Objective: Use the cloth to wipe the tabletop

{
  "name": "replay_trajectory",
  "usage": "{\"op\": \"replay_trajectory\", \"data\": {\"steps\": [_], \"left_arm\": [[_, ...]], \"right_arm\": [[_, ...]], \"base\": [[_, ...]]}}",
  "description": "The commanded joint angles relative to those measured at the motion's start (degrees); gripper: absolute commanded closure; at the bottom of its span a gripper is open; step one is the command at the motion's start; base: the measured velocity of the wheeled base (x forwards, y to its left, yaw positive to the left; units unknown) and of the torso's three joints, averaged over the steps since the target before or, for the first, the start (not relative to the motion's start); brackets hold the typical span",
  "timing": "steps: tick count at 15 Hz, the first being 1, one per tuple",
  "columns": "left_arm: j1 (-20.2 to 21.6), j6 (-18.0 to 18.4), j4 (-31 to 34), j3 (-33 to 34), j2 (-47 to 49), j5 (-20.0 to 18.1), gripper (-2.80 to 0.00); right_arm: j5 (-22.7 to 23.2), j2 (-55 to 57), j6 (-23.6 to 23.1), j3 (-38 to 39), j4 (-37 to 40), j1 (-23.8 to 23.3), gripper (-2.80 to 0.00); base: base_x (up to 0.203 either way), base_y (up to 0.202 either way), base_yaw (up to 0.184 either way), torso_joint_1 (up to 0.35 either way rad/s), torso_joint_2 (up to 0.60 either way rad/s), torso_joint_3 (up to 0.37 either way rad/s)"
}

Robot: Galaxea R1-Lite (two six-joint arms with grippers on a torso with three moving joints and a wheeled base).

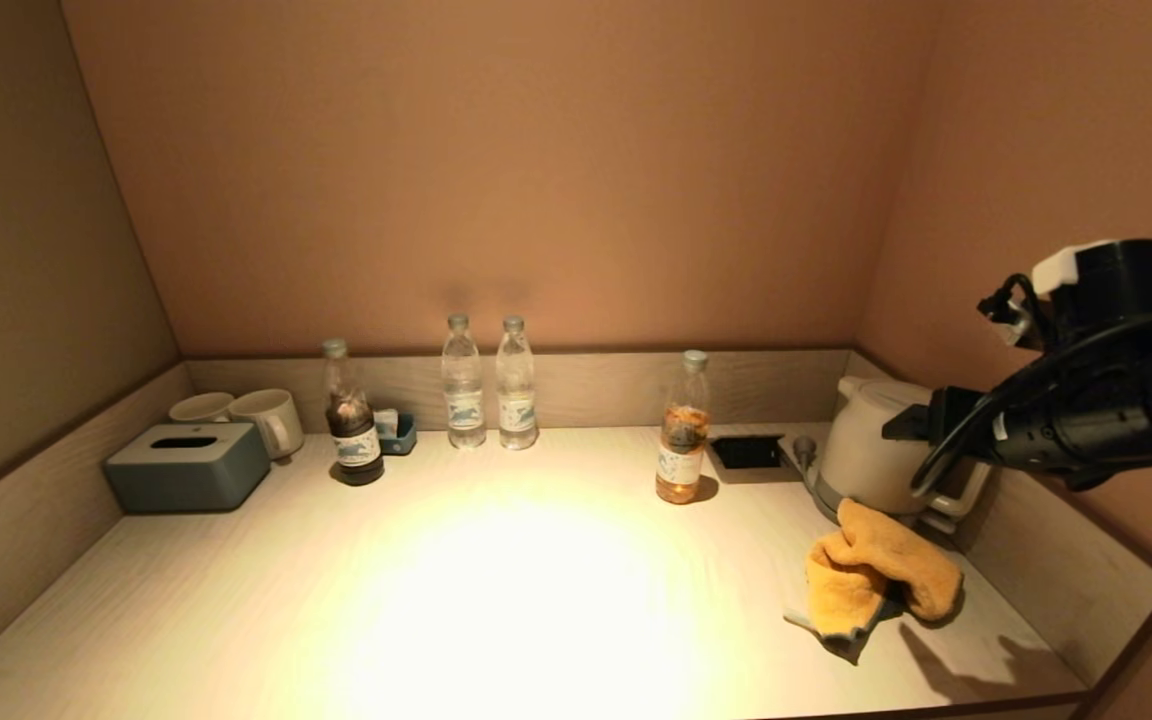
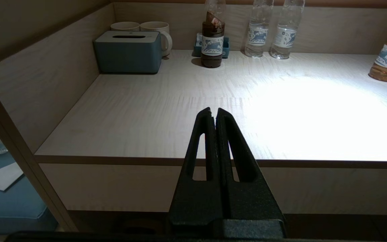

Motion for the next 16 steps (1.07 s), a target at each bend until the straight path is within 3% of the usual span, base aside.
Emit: {"op": "replay_trajectory", "data": {"steps": [1, 4, 5, 9, 16], "left_arm": [[0.02, -0.03, -0.02, 0.00, -0.02, 0.02, 0.00], [0.02, -0.03, -0.11, 0.00, -0.02, 0.02, 0.00], [0.02, -0.03, -0.11, 0.00, -0.02, 0.02, 0.00], [0.02, -0.03, -0.11, 0.00, -0.02, 0.02, 0.00], [0.02, -0.03, -0.03, 0.00, -0.02, 0.02, 0.00]], "right_arm": [[1.71, -9.51, -1.25, 3.77, -0.26, 0.66, -2.80], [4.92, -15.47, -3.20, 6.73, -0.44, 0.74, -2.80], [5.98, -16.63, -3.99, 7.53, -0.48, 0.75, 0.00], [6.39, -26.17, -6.72, 9.56, -0.35, 0.76, 0.00], [6.00, -42.17, -7.20, 11.27, 1.49, 0.76, 0.00]], "base": [[0.000, 0.000, 0.000, 0.000, 0.00, 0.000], [0.000, 0.000, 0.000, 0.000, 0.00, 0.000], [0.000, 0.000, 0.000, 0.000, 0.00, 0.000], [0.000, 0.000, 0.000, 0.000, 0.00, 0.000], [0.000, 0.000, 0.000, 0.000, 0.00, 0.000]]}}
